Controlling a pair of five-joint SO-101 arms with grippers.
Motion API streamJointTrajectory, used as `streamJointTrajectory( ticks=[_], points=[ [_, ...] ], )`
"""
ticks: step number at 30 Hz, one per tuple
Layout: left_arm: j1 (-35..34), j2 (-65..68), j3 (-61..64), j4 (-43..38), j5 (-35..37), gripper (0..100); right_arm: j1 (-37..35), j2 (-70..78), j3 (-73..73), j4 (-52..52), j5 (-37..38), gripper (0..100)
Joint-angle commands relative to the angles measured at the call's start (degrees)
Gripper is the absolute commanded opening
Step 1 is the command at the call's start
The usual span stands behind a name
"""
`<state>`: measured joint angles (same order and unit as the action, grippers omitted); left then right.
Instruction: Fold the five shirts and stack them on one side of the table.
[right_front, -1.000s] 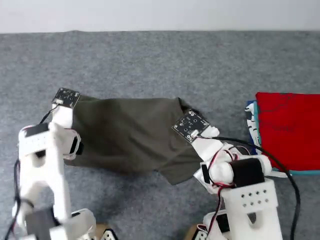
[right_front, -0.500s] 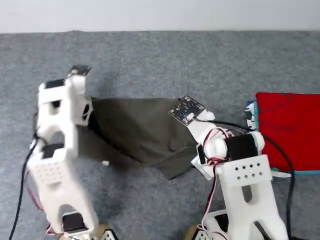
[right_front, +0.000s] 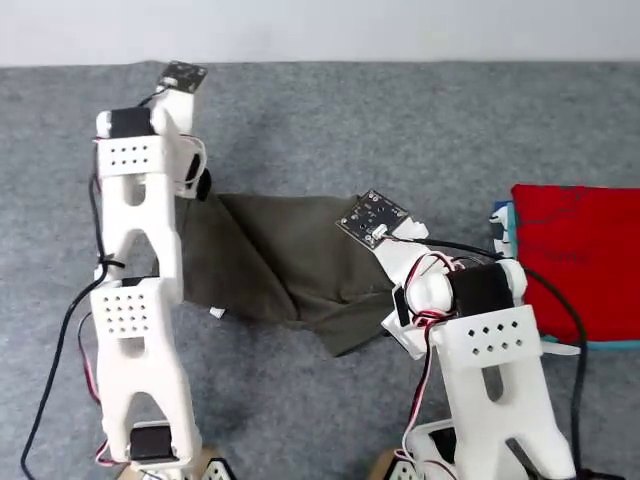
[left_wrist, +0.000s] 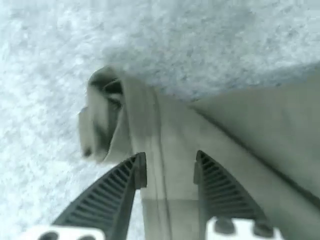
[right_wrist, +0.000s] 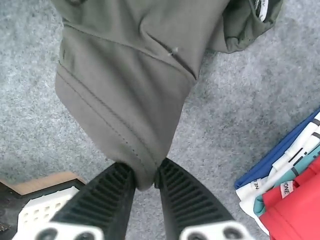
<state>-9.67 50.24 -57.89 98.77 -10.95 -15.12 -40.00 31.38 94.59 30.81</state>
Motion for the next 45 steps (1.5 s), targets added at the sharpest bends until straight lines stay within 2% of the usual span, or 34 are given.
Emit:
streamJointTrajectory(
  ticks=[1, 9, 12, 16, 18, 22, 30, 35, 42, 45],
  points=[
    [-0.7, -11.34, 7.96, 1.93, -1.76, 17, 0.75, 0.13, -3.52, -0.66, 0.26, 0.9],
    [-0.7, -37.54, 46.37, 0.18, -11.6, 17, 2.33, 0.22, -3.43, -0.75, 0.18, 0.9],
    [-1.41, -43.34, 57.63, -4.48, -15.21, 17, 5.67, 0.22, -3.43, -1.54, 0.26, 0.9],
    [-3.16, -45.63, 67.91, -7.56, -25.58, 17, 10.24, 0.22, -3.16, -1.1, 0.44, 0.9],
    [-4.4, -45.63, 69.76, -8.18, -29.45, 19, 12.26, 0.22, -3.08, -1.01, 0.44, 0.9],
    [-6.68, -45.63, 69.85, -12.92, -30.07, 22, 13.85, 0.22, -3.08, -1.01, 0.53, 0.9],
    [-6.42, -45.19, 70.29, -16.44, -34.11, 23, 13.76, 0.31, -1.23, -1.63, 0.53, 0.9],
    [-6.33, -38.42, 69.85, -16.88, -36.48, 23, 13.76, 0.31, -0.26, -1.63, 0.53, 0.9],
    [-7.91, -29.1, 69.85, -23.65, -35.78, 23, 13.76, 0.31, -0.18, -1.63, 0.53, 0.9],
    [-7.56, -27.25, 68.18, -24.79, -32.53, 23, 13.76, 0.31, -0.09, -1.45, 0.44, 0.9]
  ],
)
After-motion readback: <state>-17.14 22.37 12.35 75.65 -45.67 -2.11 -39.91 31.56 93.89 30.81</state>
